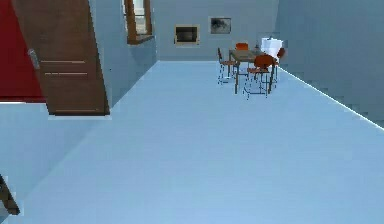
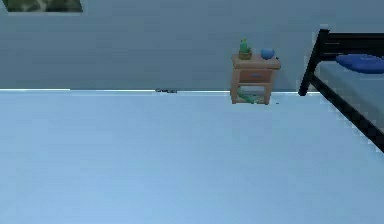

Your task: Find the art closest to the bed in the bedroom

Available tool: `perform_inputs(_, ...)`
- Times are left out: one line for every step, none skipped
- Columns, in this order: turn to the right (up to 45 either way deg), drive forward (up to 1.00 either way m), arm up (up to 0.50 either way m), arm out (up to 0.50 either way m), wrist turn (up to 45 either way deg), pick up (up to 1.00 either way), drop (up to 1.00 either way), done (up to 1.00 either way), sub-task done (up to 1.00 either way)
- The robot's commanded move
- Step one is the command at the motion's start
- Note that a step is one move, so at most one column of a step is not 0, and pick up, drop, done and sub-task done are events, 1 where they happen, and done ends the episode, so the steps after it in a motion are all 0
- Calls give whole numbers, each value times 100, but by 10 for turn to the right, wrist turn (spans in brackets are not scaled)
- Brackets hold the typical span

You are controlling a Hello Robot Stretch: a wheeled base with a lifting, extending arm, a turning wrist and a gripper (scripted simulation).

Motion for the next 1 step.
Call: perform_inputs(0,100,0,0,0,0,0,0,0)
